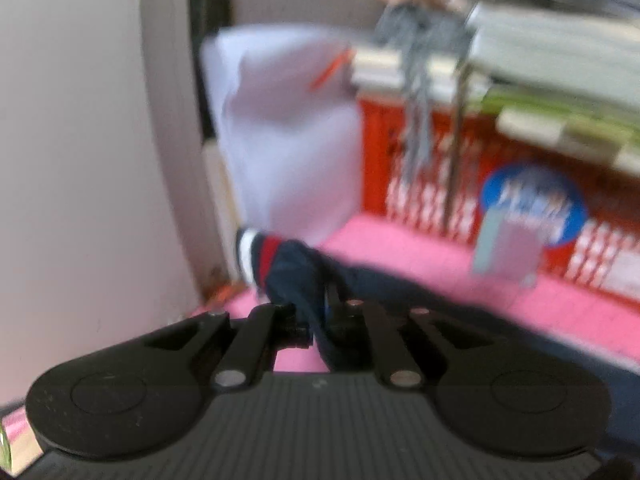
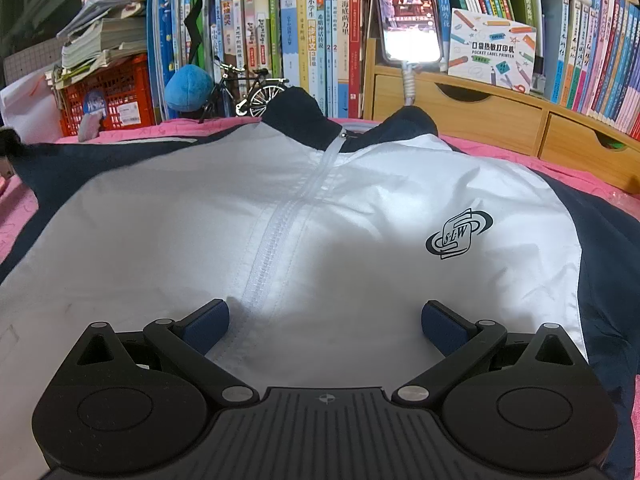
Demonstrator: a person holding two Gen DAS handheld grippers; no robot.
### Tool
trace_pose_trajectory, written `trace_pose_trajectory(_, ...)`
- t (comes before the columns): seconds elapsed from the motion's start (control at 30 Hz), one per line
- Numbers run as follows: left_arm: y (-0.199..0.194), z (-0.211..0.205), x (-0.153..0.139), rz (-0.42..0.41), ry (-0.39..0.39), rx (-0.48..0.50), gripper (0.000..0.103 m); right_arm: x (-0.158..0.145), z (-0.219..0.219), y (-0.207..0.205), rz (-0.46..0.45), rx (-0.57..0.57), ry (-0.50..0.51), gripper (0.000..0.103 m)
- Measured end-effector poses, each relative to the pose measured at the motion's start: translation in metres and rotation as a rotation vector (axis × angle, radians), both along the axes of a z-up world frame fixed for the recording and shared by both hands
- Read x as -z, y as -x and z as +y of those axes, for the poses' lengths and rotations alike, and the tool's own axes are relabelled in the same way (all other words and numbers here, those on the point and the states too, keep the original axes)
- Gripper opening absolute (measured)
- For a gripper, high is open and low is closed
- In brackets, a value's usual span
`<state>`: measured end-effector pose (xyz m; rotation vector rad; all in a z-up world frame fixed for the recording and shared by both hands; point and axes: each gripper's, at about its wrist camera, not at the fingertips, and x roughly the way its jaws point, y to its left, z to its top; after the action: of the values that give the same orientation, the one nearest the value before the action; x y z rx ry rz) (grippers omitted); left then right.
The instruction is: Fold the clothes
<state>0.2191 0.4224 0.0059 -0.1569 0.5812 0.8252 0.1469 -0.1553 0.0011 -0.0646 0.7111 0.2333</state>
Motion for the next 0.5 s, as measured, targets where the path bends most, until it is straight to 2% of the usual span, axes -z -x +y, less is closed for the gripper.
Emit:
trace_pose_trajectory(0.07, -0.005, 0.005, 0.007, 0.095, 0.057, -0.029, 0.009, 0.000, 0.000, 0.000, 0.000, -0.001, -0.001, 0.103)
trace_pose_trajectory(0.1, -0.006, 0.005, 0.008, 0.129, 0.061, -0.025, 0.010, 0.000, 0.000, 0.000, 0.000, -0.001, -0.001, 0.103)
trace_pose_trajectory(0.17, -0.008, 0.002, 0.008, 0.175, 0.044, -0.004, 0.011, 0.000, 0.000, 0.000, 0.000, -0.002, -0.001, 0.103)
trace_pose_trajectory(0.23, -0.011, -0.003, 0.007, 0.194, 0.027, 0.025, 0.020, 0.000, 0.000, -0.001, 0.000, -0.003, -0.002, 0.103)
trace_pose_trajectory(0.27, -0.013, -0.004, 0.006, 0.186, 0.025, 0.040, 0.035, 0.000, 0.000, -0.001, 0.000, -0.004, -0.002, 0.103)
trace_pose_trajectory(0.3, -0.011, -0.007, 0.003, 0.152, 0.039, 0.070, 0.063, 0.000, 0.000, -0.001, 0.000, -0.005, -0.002, 0.103)
trace_pose_trajectory(0.37, 0.001, -0.020, -0.008, 0.028, 0.079, 0.136, 0.089, 0.000, -0.001, -0.001, 0.000, -0.006, -0.002, 0.103)
trace_pose_trajectory(0.43, 0.011, -0.037, -0.020, -0.048, 0.099, 0.177, 0.089, 0.000, -0.001, -0.001, 0.000, -0.007, -0.002, 0.103)
trace_pose_trajectory(0.5, 0.019, -0.055, -0.033, -0.076, 0.119, 0.208, 0.089, 0.000, -0.002, -0.002, 0.000, -0.010, -0.003, 0.103)
